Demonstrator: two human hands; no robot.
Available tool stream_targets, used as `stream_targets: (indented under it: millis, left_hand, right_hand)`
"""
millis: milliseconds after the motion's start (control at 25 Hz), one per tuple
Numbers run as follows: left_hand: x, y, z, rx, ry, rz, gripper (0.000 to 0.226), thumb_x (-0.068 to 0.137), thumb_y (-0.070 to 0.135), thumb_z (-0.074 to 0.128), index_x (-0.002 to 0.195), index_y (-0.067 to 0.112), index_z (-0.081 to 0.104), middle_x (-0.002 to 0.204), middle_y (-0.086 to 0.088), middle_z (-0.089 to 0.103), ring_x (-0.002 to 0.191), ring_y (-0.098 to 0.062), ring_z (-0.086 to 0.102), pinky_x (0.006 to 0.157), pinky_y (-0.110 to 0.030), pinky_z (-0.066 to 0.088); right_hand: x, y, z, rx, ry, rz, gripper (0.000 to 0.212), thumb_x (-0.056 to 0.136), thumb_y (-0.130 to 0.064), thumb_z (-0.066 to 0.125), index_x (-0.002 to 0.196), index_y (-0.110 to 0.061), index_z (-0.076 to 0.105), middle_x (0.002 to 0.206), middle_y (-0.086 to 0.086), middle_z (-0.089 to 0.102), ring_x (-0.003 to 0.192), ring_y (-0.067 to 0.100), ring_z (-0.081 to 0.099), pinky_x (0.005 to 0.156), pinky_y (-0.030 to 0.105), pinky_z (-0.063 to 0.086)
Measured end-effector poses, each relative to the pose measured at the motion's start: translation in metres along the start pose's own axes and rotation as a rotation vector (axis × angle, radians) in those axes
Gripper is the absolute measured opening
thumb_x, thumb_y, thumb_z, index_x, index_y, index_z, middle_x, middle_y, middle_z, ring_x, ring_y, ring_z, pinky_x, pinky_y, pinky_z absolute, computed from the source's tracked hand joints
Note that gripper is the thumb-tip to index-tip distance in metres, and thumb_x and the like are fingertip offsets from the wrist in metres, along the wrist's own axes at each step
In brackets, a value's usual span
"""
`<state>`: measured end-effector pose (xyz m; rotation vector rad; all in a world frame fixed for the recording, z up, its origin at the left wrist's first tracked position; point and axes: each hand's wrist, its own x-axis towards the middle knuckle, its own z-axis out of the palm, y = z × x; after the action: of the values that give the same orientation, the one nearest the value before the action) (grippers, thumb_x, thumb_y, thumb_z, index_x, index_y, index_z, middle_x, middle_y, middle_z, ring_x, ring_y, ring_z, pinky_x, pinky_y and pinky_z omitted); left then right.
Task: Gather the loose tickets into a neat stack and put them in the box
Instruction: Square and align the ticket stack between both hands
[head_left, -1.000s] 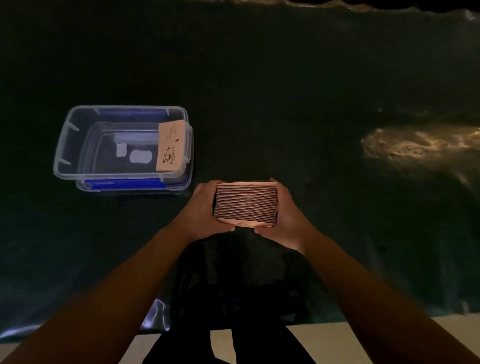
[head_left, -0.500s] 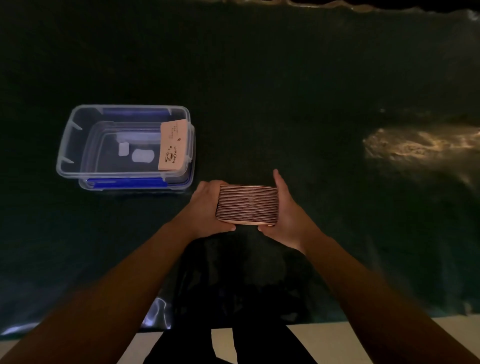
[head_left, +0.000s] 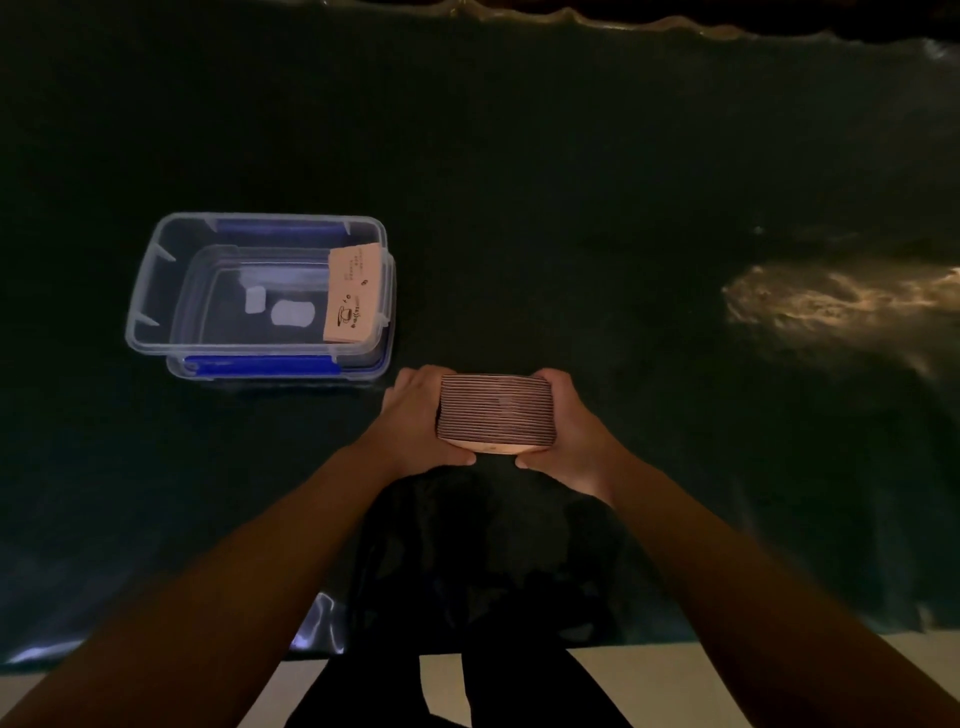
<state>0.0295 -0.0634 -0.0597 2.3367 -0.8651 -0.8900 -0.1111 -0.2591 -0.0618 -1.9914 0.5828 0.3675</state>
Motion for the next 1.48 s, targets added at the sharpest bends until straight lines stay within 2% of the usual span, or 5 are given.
stream_targets:
  millis: [160,520,800,1080,1480]
  left_hand:
    - [-0.011,0.002,-0.016,-0.282,-0.074,-0.063,0.098,0.057,0.030,0.099,0.140,0.033,0.046,0.141,0.010,0.051,0.133,-0.013,0.048,0.115,-0.045,0.042]
    - [-0.045,0.022,-0.057,-1.334,0.054,-0.101,0.073,0.073,0.003,0.087,0.137,0.021,0.057,0.126,-0.008,0.073,0.119,-0.024,0.071,0.093,-0.043,0.062]
    - [-0.056,0.001,-0.131,-1.250,0.226,-0.114,0.059,0.082,0.000,0.076,0.133,0.024,0.059,0.130,-0.009,0.071,0.121,-0.029,0.068,0.099,-0.054,0.058]
    - [-0.048,-0.051,-0.210,-1.134,0.223,-0.203,0.042,0.092,0.011,0.071,0.131,0.019,0.059,0.125,-0.009,0.072,0.115,-0.029,0.071,0.098,-0.049,0.057]
    - [0.008,-0.113,-0.212,-1.127,0.065,-0.455,0.038,0.093,0.033,0.068,0.130,0.024,0.063,0.119,-0.015,0.075,0.110,-0.034,0.073,0.098,-0.054,0.058]
  right_hand:
    - [-0.012,-0.015,-0.005,0.145,-0.016,0.047,0.100,0.067,-0.003,0.094,0.145,-0.026,0.036,0.134,-0.009,0.057,0.125,0.012,0.057,0.088,0.023,0.054]
    - [-0.033,-0.100,0.021,0.838,-0.040,0.163,0.085,0.061,-0.001,0.086,0.137,-0.019,0.053,0.124,0.007,0.076,0.110,0.027,0.070,0.078,0.036,0.052]
    - [-0.008,-0.186,0.044,0.767,-0.084,0.134,0.067,0.081,-0.014,0.086,0.140,-0.019,0.056,0.128,0.003,0.077,0.120,0.027,0.072,0.110,0.054,0.053]
    - [0.052,-0.267,0.065,0.542,-0.076,0.052,0.053,0.099,-0.025,0.069,0.147,-0.037,0.050,0.137,-0.004,0.069,0.117,0.014,0.069,0.089,0.035,0.059]
    - [0.116,-0.287,0.127,0.423,-0.032,0.289,0.049,0.102,-0.040,0.058,0.149,-0.031,0.047,0.116,-0.006,0.069,0.103,0.015,0.068,0.103,0.046,0.055]
